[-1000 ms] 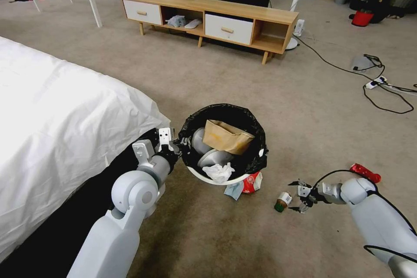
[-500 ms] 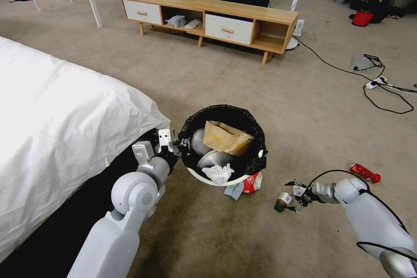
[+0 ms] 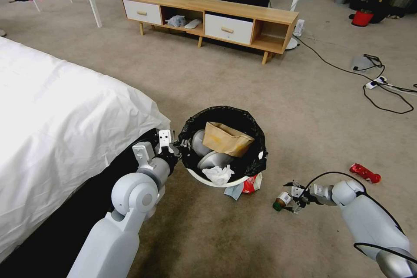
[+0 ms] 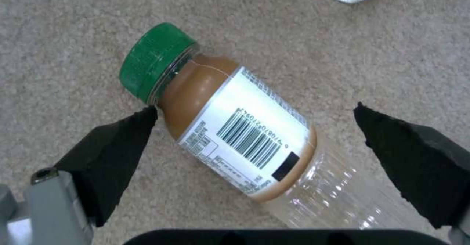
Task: Pick up the trash bin and place the garbage on the floor into it.
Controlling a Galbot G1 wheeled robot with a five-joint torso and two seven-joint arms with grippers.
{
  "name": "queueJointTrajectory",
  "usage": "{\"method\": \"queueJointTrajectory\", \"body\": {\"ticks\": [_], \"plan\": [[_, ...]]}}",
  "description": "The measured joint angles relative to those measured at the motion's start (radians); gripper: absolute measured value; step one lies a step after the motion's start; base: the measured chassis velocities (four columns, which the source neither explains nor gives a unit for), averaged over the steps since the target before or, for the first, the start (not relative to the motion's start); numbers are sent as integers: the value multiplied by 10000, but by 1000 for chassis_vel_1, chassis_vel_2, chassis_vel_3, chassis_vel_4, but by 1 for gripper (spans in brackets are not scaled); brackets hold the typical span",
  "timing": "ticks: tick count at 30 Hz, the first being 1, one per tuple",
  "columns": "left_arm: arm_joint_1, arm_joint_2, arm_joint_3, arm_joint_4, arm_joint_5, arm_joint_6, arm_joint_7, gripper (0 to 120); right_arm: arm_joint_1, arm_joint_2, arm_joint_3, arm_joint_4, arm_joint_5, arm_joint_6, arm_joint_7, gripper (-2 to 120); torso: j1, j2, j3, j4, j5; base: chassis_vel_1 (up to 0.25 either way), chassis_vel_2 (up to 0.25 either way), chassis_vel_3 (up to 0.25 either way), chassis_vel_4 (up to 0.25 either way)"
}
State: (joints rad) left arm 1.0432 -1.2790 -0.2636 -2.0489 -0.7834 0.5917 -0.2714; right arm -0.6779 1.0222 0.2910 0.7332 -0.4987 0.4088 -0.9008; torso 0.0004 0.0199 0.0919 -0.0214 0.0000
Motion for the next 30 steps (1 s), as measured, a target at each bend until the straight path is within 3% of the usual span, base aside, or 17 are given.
{"method": "queueJointTrajectory", "body": {"ticks": [11, 17, 20, 30], "plan": [[104, 43, -28, -78, 17, -5, 0, 2, -28, 107, 5, -191, -120, 81, 120, 99, -1, 0, 0, -1, 0, 0, 0, 0, 0], [130, 34, -36, -94, 34, -6, 0, 2, -37, 132, 12, -301, -219, 153, 266, 86, 0, 0, -1, 0, -1, 0, 0, 0, 0], [145, 39, -69, -112, 41, -6, 0, 2, -98, 151, 17, -326, -222, 216, 305, 65, 0, 0, -1, 0, 0, 0, 0, 0, 0], [216, 42, -97, -178, 57, -7, 1, 2, -177, 175, 45, -291, -181, 257, 308, 36, 0, 0, 0, 0, 0, 0, 0, 0, 0]]}}
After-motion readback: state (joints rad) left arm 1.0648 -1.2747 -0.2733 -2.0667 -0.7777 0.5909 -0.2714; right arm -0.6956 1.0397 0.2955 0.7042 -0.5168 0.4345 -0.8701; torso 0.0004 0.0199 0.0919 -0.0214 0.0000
